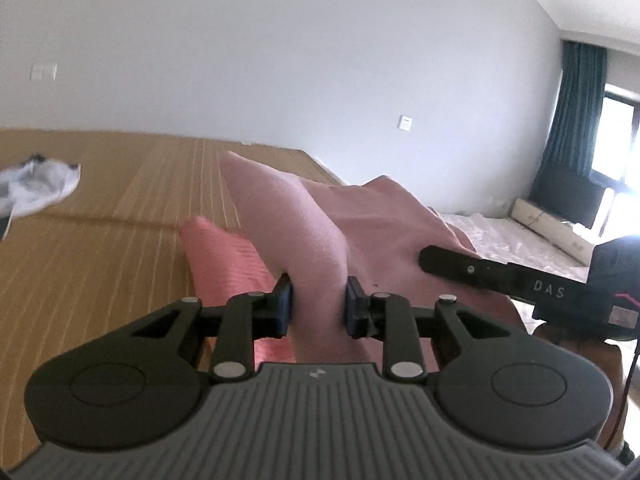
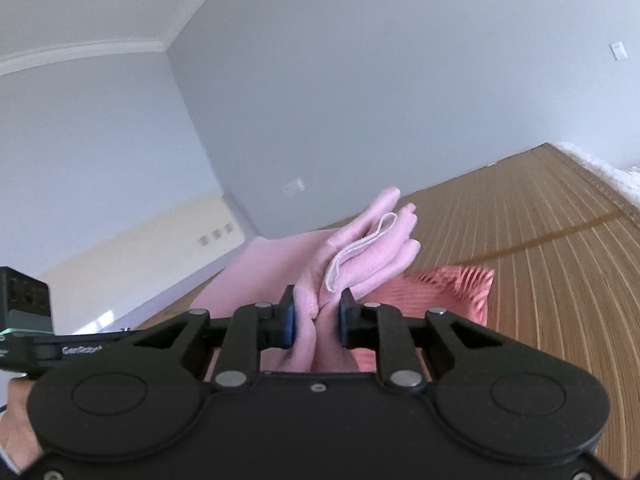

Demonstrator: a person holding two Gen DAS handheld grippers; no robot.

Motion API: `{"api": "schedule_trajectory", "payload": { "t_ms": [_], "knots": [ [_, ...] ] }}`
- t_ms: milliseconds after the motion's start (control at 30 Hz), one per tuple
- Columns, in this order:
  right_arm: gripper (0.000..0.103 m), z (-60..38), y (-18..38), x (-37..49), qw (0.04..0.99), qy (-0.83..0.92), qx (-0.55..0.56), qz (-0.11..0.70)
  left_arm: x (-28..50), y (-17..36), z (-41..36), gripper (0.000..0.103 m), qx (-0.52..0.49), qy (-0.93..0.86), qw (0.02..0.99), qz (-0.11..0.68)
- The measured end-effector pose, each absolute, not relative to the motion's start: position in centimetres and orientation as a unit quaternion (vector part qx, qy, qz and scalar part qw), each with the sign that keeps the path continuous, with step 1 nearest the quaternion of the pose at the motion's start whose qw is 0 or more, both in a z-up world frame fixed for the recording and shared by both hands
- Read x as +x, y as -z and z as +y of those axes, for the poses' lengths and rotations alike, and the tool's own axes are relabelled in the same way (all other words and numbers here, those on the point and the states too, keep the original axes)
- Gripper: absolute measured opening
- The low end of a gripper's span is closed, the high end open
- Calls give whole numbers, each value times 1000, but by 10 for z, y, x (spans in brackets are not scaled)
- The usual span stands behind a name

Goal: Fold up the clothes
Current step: 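Grasp the folded sweater with the left gripper beside the right gripper, then carry the sweater with both grippers onto the striped shirt and release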

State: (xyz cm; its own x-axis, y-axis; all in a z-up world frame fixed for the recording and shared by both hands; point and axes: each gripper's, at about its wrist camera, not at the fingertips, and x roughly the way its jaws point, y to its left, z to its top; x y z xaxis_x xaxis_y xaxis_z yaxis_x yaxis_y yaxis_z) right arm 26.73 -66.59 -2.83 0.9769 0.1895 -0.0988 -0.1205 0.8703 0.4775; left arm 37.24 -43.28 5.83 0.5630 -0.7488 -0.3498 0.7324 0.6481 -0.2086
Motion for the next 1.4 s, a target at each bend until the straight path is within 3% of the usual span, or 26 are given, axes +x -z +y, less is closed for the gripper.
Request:
{"api": "schedule_trajectory", "payload": {
  "t_ms": [167, 367, 433, 633, 733, 833, 1100, 1333, 1400],
  "knots": [
    [21, -692, 45, 352, 971, -50, 222, 76, 443, -26, -482, 30, 4, 397, 897, 197],
    [22, -722, 109, 445, 956, -15, 216, 197, 500, 44, -529, 32, 34, 357, 902, 239],
    [30, -731, 132, 458, 945, -9, 240, 220, 499, 54, -529, 38, 50, 356, 904, 230],
    [40, -743, 108, 433, 946, 11, 250, 208, 464, 41, -491, 45, 101, 332, 919, 190],
    [35, -724, 86, 398, 963, 70, 181, 186, 448, 29, -484, 45, 139, 323, 921, 170],
    [18, -710, 92, 378, 964, 21, 188, 186, 442, 29, -482, 45, 122, 353, 913, 164],
    [17, -721, 139, 395, 939, 8, 256, 230, 456, 79, -502, 50, 159, 315, 913, 203],
    [18, -721, 138, 400, 937, 18, 256, 236, 456, 75, -498, 52, 137, 296, 915, 236],
    [26, -712, 125, 390, 941, 37, 260, 213, 442, 66, -493, 52, 129, 291, 916, 246]
  ]
}}
